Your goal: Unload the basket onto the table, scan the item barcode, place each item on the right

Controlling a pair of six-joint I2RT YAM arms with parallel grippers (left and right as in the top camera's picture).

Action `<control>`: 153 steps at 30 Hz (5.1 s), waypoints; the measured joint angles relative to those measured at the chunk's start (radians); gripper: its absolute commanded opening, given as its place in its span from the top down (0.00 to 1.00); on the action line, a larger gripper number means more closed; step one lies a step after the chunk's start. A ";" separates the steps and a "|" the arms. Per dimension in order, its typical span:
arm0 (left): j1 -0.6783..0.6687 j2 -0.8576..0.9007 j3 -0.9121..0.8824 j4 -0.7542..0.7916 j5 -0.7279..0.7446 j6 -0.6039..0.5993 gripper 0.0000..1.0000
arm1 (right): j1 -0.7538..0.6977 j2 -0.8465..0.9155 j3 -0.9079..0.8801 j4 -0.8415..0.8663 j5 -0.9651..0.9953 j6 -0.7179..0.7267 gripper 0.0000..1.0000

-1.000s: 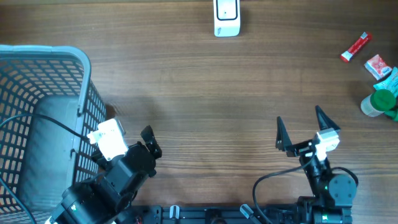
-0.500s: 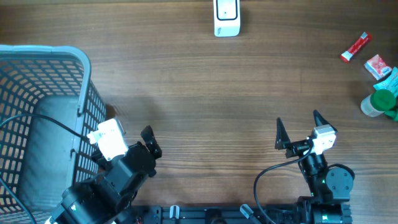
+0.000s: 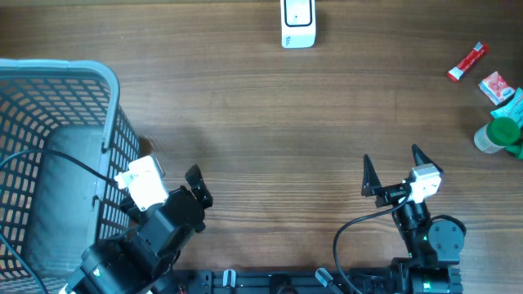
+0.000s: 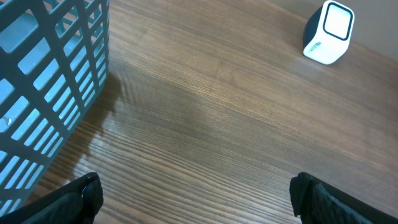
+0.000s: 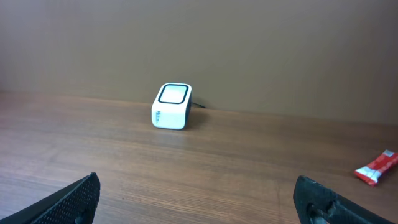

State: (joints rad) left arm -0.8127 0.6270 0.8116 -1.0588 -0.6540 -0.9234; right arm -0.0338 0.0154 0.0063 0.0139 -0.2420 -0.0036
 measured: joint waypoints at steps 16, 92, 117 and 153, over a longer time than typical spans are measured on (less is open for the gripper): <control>0.000 0.000 0.000 0.000 0.000 0.000 0.00 | -0.035 0.000 0.000 0.000 0.015 0.014 0.00; 0.668 -0.604 -0.673 0.874 0.678 0.754 0.00 | -0.035 -0.002 0.000 -0.003 0.015 0.015 0.00; 0.748 -0.613 -0.795 1.071 0.569 0.729 0.00 | -0.035 -0.002 0.000 -0.003 0.015 0.015 0.00; 0.748 -0.613 -0.799 0.991 0.573 0.700 0.00 | -0.035 -0.002 0.000 -0.003 0.015 0.015 0.00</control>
State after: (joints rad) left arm -0.0643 0.0135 0.0124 -0.0673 -0.0811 -0.2237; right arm -0.0692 0.0135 0.0063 0.0109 -0.2268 0.0113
